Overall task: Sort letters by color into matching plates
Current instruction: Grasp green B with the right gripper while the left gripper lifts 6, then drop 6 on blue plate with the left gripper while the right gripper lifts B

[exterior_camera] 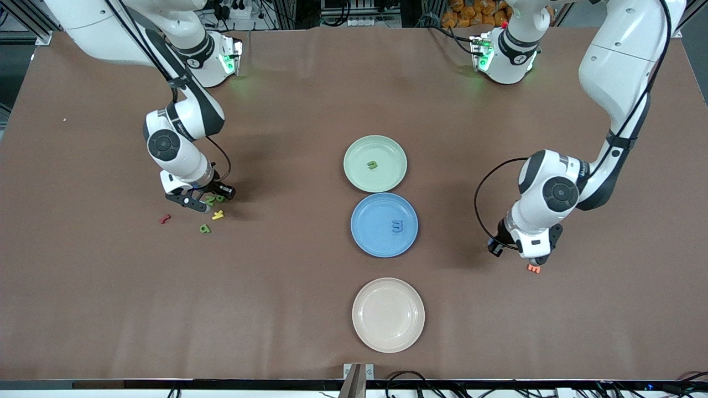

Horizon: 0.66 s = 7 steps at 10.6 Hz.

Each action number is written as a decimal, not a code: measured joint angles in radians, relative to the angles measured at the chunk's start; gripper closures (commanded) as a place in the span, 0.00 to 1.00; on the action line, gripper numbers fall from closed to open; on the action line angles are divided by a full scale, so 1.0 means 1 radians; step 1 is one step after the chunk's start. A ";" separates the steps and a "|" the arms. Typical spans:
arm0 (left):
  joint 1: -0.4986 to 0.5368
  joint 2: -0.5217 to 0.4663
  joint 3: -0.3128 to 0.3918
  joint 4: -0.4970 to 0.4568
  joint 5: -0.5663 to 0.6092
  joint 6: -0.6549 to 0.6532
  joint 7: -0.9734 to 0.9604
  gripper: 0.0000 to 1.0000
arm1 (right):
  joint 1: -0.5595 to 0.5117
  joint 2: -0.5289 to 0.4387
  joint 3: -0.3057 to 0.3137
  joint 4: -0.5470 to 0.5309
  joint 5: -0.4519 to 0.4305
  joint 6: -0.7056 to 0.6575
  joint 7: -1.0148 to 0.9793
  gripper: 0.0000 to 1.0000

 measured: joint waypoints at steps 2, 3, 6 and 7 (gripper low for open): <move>-0.030 0.000 -0.027 0.000 0.000 0.000 -0.052 1.00 | 0.000 0.001 -0.001 0.000 0.000 0.000 -0.001 0.50; -0.055 0.000 -0.033 0.000 0.000 0.000 -0.080 1.00 | -0.001 0.003 -0.002 0.000 0.000 0.000 -0.001 0.52; -0.137 -0.001 -0.048 0.015 0.000 0.000 -0.167 1.00 | -0.001 0.007 -0.007 0.000 0.000 0.001 -0.019 0.67; -0.170 -0.001 -0.049 0.029 0.000 0.001 -0.203 1.00 | -0.001 0.008 -0.013 0.000 0.000 0.001 -0.029 0.78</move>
